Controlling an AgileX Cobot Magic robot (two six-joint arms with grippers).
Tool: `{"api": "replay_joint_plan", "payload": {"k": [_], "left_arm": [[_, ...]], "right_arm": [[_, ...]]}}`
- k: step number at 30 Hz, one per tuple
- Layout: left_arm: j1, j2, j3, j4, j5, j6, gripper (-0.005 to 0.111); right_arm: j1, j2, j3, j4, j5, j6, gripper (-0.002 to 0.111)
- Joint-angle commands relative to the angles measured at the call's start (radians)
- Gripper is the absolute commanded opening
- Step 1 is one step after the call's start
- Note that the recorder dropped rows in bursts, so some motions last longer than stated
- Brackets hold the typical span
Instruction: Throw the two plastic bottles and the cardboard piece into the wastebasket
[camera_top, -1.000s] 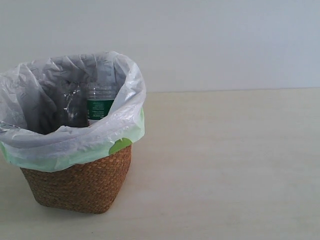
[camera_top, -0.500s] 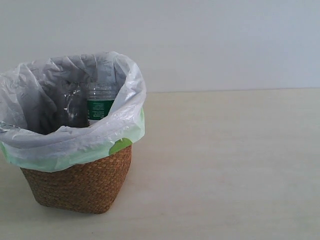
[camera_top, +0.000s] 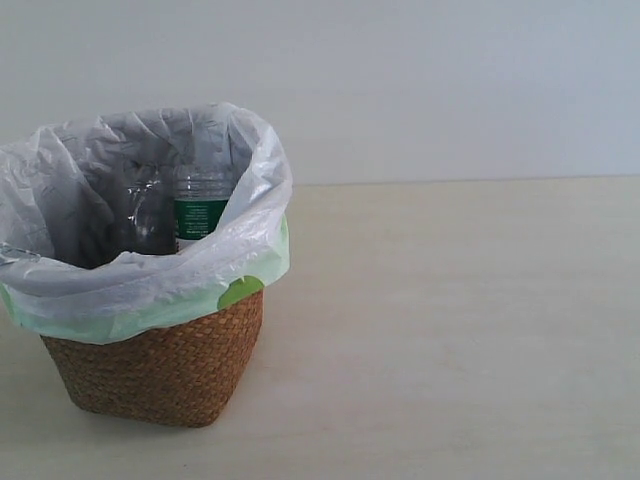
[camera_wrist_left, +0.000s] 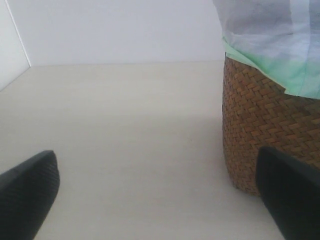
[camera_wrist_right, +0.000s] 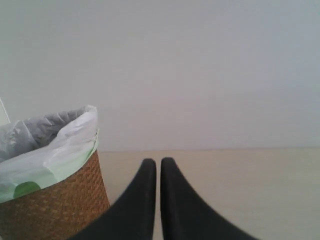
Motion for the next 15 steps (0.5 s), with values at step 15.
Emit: {"api": "replay_joint_plan", "payload": {"k": [15], "left_arm": [[0.002,-0.003,-0.004,-0.002,-0.007,-0.009,0.108]], "right_arm": [[-0.003,-0.007,0.006,0.107,0.036,0.063,0.0]]}}
